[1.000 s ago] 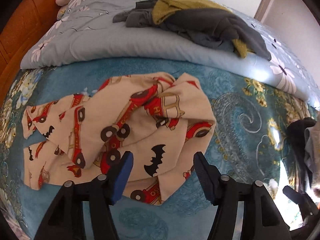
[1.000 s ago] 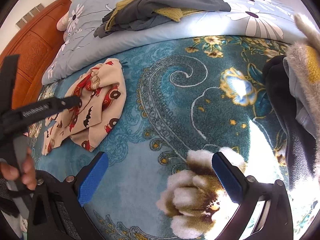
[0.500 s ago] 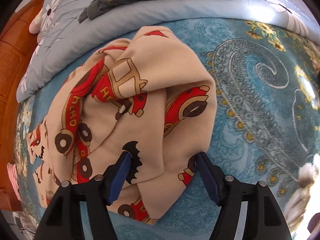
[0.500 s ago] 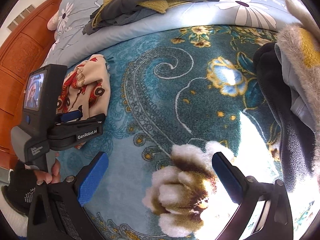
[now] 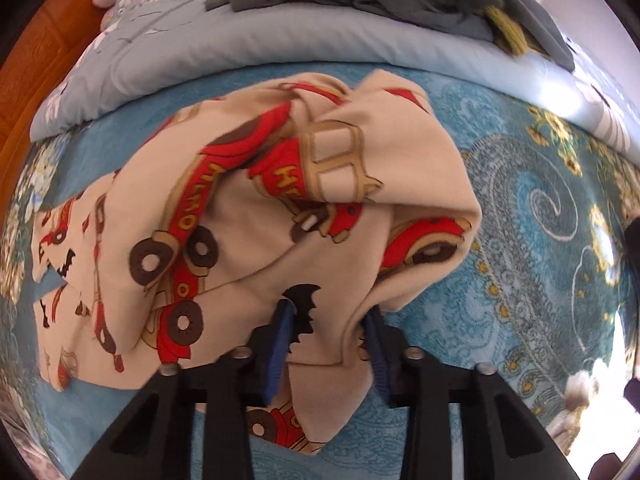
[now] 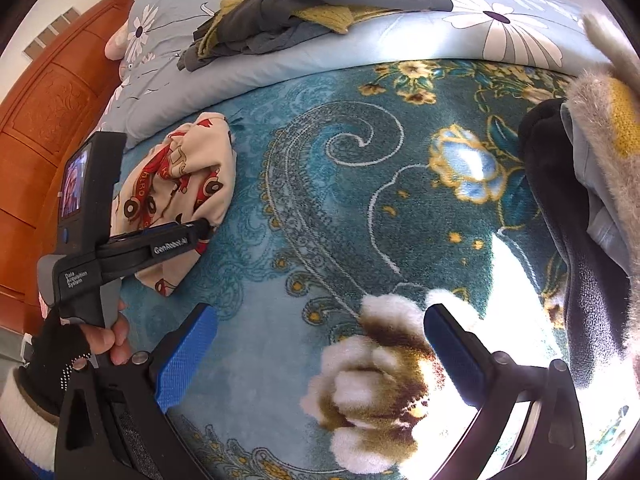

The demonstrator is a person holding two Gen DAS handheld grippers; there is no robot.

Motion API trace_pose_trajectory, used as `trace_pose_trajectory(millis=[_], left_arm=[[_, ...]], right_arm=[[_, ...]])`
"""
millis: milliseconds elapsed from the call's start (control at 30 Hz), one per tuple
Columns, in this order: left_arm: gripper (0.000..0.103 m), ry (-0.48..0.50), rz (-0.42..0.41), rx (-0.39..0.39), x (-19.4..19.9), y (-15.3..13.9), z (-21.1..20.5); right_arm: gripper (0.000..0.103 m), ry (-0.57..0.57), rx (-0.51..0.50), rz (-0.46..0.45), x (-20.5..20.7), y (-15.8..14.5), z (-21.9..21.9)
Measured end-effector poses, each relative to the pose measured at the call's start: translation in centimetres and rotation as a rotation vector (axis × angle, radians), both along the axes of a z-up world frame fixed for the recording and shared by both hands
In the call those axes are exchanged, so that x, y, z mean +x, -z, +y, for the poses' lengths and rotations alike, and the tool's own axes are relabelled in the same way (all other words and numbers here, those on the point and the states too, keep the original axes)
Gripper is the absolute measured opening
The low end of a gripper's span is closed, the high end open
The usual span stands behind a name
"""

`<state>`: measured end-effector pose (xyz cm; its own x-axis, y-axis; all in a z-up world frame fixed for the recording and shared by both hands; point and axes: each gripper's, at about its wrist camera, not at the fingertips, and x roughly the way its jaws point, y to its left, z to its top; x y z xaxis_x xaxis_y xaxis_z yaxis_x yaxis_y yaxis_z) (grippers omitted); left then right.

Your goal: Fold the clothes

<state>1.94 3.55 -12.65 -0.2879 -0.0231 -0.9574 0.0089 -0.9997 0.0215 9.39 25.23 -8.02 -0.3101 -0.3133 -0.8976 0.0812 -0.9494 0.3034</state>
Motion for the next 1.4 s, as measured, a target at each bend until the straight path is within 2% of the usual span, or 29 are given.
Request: trace_pose_trajectory(millis=[33,67,267,367,467,600,700,933,1033,1100,1233,1333,1400], left_arm=[[0.021,-0.014,0.01,0.009,-0.1,-0.3,-0.4],[0.017,-0.02,0.027,0.023,0.1,-0.8,-0.6],[0.013,-0.058,0.13,0.108,1.7,-3.8,-1.7],[0.012,-0.05,0.19,0.214,1.6,-6.5,-2.9],[0.007,-0.009,0.235,0.275,1.7,-9.5,-3.3],[0.006,0.059,0.288,0.35,-1.1,-11.8,-4.3],[0.006,0.14,0.341,0.4,-1.5,-15.6,-2.2],[0.006,0.365,0.472,0.684,-0.8,-26.6,4.4],[0.006,0.446,0.54,0.876,0.0,-31.5,4.9],[0.006,0.454,0.568,0.918,-0.2,-33.3,4.2],[0.007,0.315,0.515,0.815,-3.1,-30.4,-0.6],[0.007,0.113,0.419,0.754,-4.8,-24.6,-7.1],[0.007,-0.01,0.355,0.717,-4.5,-20.6,-11.8]], right_arm=[[0.103,0.002,-0.003,0.001,0.0,0.0,0.0],[0.103,0.004,-0.005,0.003,0.1,-0.1,0.1],[0.103,0.02,-0.021,0.016,0.2,-0.3,0.8],[0.103,0.028,-0.026,0.019,0.4,-0.2,1.4],[0.103,0.03,-0.021,0.009,0.5,0.4,1.5],[0.103,0.036,-0.039,-0.012,0.5,1.0,1.4],[0.103,0.025,-0.048,-0.007,0.7,0.9,1.1],[0.103,0.03,-0.043,0.019,0.8,-0.2,0.9],[0.103,0.044,-0.037,0.024,0.8,-0.5,1.3],[0.103,0.052,-0.035,0.022,0.9,-0.6,1.4],[0.103,0.048,-0.037,0.022,1.1,-0.7,1.2],[0.103,0.028,-0.037,0.016,1.2,-0.5,0.7],[0.103,0.014,-0.037,0.012,1.3,-0.4,0.3]])
